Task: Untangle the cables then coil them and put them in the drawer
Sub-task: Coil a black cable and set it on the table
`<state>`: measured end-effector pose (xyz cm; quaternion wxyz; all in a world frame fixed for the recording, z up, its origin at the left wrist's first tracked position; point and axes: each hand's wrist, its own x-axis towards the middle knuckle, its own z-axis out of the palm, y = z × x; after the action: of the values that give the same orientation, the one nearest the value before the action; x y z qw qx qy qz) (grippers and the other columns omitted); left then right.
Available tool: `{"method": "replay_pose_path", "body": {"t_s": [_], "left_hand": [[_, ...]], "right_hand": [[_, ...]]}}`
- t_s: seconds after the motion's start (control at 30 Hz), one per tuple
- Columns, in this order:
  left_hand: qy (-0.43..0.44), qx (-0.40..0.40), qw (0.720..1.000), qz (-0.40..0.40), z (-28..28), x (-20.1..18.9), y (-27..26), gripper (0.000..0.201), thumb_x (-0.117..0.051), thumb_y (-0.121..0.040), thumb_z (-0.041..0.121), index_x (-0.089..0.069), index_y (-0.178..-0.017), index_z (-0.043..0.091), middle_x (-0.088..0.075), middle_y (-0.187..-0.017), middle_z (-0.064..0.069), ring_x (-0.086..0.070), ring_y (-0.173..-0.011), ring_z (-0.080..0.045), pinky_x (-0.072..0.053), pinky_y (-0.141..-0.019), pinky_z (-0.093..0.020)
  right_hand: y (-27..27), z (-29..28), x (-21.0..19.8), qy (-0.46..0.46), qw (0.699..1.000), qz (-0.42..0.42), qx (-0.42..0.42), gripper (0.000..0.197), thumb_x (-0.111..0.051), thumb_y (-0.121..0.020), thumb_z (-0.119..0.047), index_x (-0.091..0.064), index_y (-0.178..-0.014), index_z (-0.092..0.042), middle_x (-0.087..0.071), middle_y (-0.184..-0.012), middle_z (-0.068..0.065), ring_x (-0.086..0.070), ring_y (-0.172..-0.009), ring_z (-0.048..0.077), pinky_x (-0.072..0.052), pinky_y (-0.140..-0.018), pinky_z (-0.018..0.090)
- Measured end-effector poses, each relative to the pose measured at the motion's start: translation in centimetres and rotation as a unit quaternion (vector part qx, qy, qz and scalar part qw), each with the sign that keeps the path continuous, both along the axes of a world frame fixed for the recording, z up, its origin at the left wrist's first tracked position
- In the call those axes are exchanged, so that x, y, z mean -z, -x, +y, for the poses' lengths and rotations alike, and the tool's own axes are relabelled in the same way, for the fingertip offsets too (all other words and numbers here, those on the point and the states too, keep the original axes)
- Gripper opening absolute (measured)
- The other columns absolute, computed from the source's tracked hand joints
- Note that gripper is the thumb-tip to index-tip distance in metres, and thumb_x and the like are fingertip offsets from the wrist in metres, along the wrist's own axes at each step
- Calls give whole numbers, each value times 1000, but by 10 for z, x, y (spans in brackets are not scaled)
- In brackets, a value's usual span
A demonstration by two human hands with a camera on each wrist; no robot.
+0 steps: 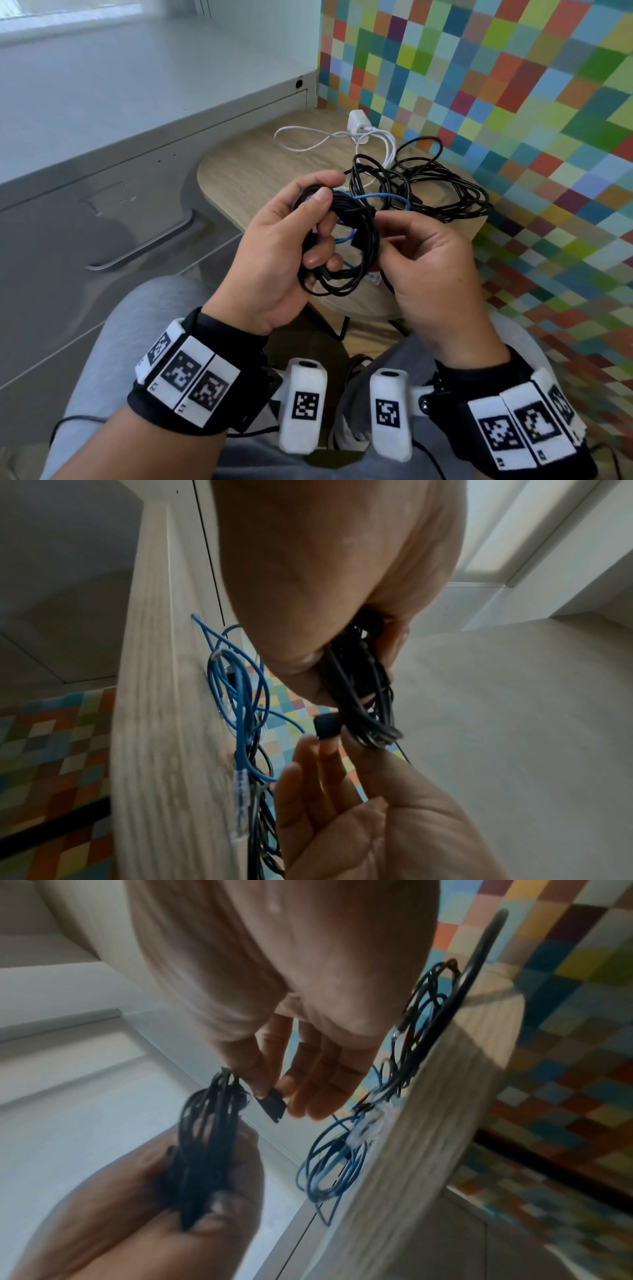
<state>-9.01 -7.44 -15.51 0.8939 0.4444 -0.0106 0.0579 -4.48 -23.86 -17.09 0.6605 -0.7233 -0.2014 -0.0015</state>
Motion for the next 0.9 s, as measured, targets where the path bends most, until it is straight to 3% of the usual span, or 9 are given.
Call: {"method": "replay_pose_path", "body": {"t_s": [0.2,0.27,0.33,0.4,0.53,0.6,0.7,0.9], "left_hand": [[-68,-51,996,-18,0,3,-2,20,-55,-99,16,-66,-116,17,-47,-73,-4,-36,-46,-9,-42,-51,-27],[-84,-66,994,-20,0,3,-3,19,-56,-99,15,-66,-116,16,-47,-73,-5,-37,-47,-11,-43,-52,-29],[-97,-73,992,-26,0,3,-3,20,-55,-100,15,-66,-116,15,-48,-73,-5,-38,-47,-12,-44,-53,-30],[-110,-76,991,-33,-1,3,-3,19,-55,-100,13,-65,-117,14,-48,-72,-5,-39,-47,-12,-46,-53,-29],[-140,-86,986,-36,-3,2,-2,18,-54,-102,9,-65,-116,13,-48,-69,-7,-40,-45,-12,-48,-51,-26],[-171,-97,980,-36,-3,1,-2,17,-54,-104,8,-66,-116,14,-49,-69,-6,-41,-45,-12,-47,-51,-26],[-209,-115,970,-44,-3,-2,-1,17,-54,-104,7,-65,-115,14,-49,-69,-5,-42,-45,-14,-44,-49,-25],[-230,-123,964,-45,-2,-4,-1,17,-54,-105,6,-65,-116,14,-48,-69,-4,-41,-44,-13,-44,-48,-25]], "right_hand": [[4,3,-5,-130,978,144,-77,34,-53,-104,-5,-82,-95,-20,-79,-92,14,-77,-86,28,-60,-79,39],[4,3,-6,-169,965,172,-108,30,-55,-101,-9,-83,-94,-19,-78,-90,16,-76,-83,30,-60,-77,38],[4,4,-5,-161,967,161,-114,18,-65,-92,-13,-81,-101,-16,-77,-94,17,-75,-87,29,-60,-81,39],[2,4,0,-127,978,139,-92,26,-71,-85,-13,-75,-110,-8,-76,-100,20,-75,-93,32,-60,-86,42],[1,4,6,-80,989,109,-66,24,-73,-86,-15,-72,-109,-9,-76,-100,21,-72,-95,42,-60,-84,52],[2,4,4,-62,992,96,-53,16,-74,-88,-15,-73,-104,-14,-74,-99,21,-71,-87,38,-60,-72,45],[3,2,1,-35,998,53,-29,17,-76,-92,-7,-74,-102,-20,-76,-94,11,-68,-73,17,-56,-63,30],[4,3,0,-46,998,29,-11,26,-73,-93,-5,-78,-103,-29,-78,-90,3,-66,-68,14,-55,-59,26]]}}
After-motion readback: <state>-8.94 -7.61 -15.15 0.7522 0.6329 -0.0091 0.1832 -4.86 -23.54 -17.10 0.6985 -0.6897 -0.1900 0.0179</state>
